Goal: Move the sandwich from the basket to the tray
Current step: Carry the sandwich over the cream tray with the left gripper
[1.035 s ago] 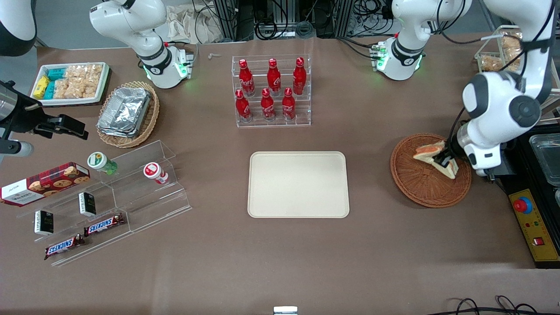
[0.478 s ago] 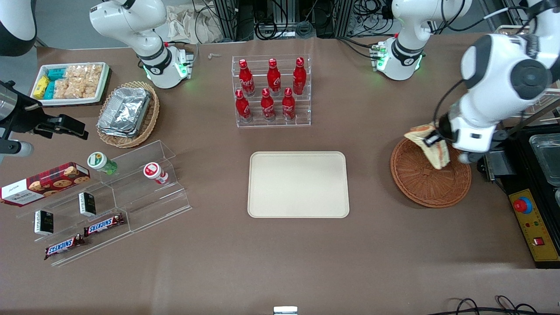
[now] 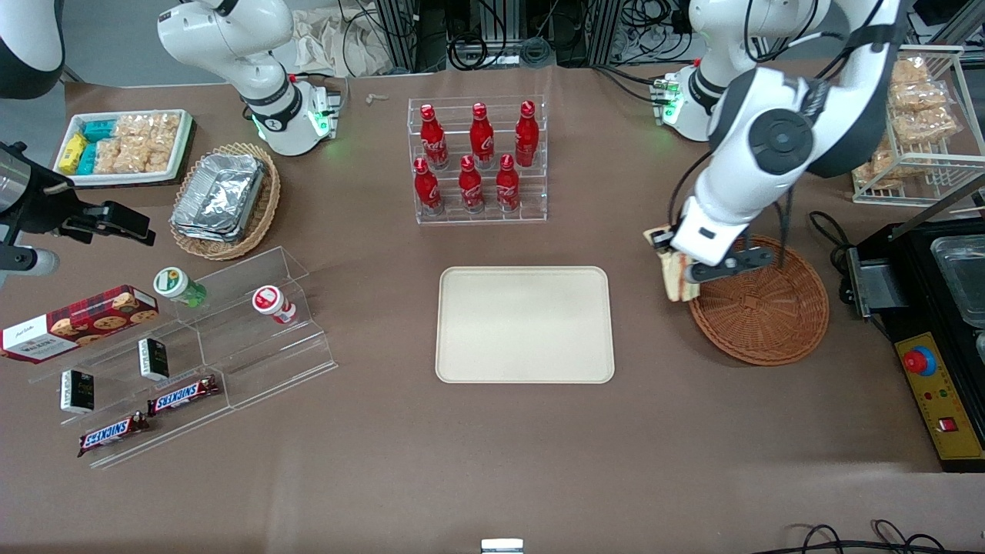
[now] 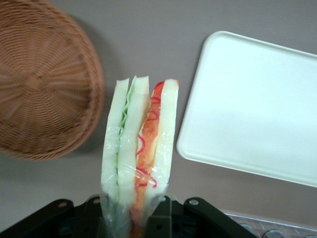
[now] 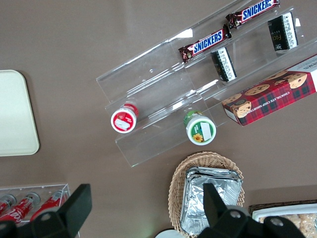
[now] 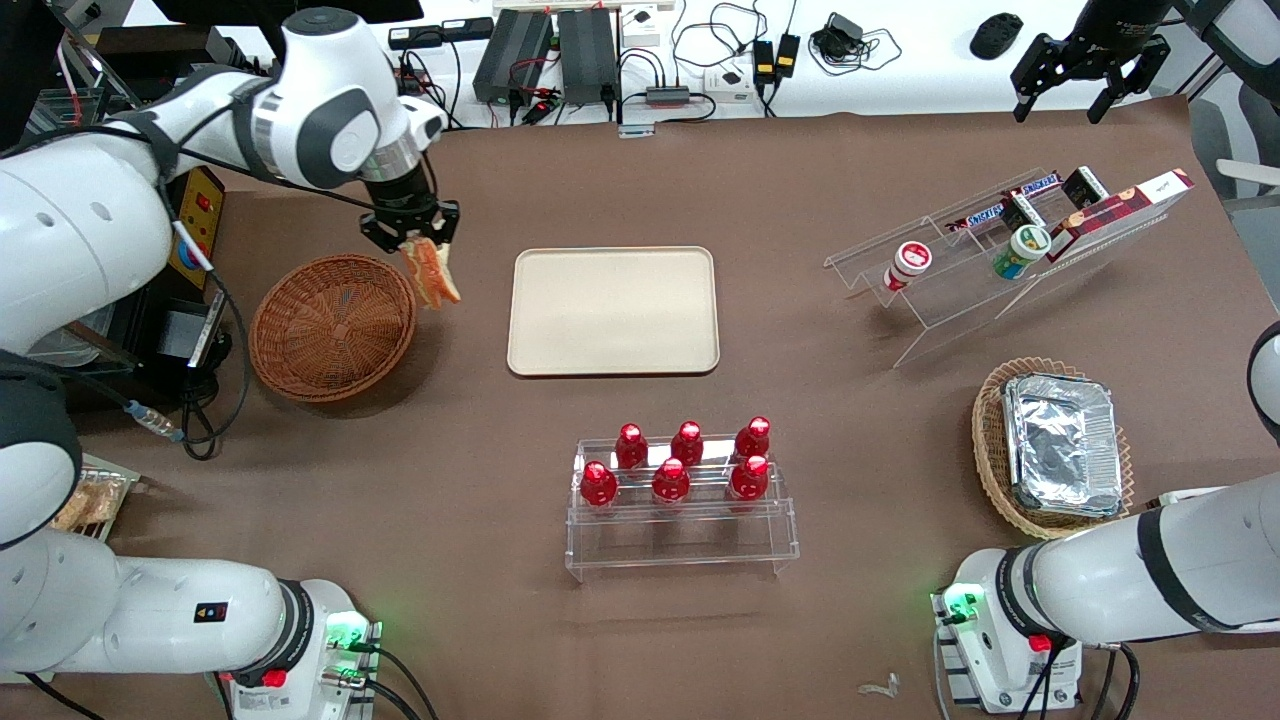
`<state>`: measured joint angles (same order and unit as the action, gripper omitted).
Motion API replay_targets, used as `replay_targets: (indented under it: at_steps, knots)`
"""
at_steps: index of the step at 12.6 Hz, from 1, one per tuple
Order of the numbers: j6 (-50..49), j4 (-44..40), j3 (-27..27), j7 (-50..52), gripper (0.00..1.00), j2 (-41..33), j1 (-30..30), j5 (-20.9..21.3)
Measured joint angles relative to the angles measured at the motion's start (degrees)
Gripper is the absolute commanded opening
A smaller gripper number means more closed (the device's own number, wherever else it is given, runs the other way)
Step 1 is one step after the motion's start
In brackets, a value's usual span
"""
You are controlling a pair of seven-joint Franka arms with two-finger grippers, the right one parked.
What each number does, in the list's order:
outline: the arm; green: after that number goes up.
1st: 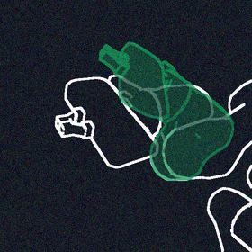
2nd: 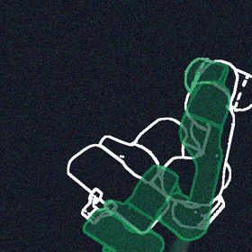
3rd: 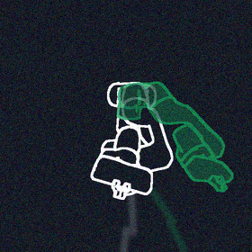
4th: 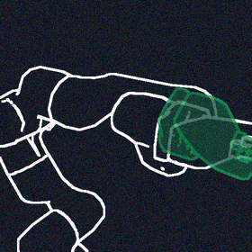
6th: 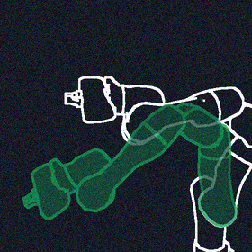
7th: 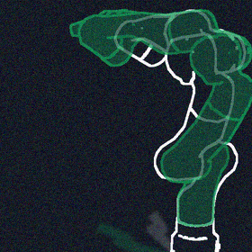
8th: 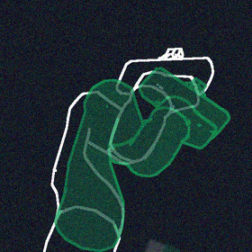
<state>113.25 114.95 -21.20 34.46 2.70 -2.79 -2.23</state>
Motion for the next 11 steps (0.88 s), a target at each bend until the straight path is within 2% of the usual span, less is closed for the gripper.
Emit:
replay_targets:
  at_steps: [3, 7, 11]
  knots:
    - [3.32, -1.78, -3.43, -0.28, 0.00, 5.36, -0.17, 1.91]
    - [5.75, -5.40, -5.79, -0.47, 0.00, 14.05, -3.15, 10.58]
    - [9.89, -9.64, -5.75, -0.16, 0.00, 22.50, -5.37, 14.58]
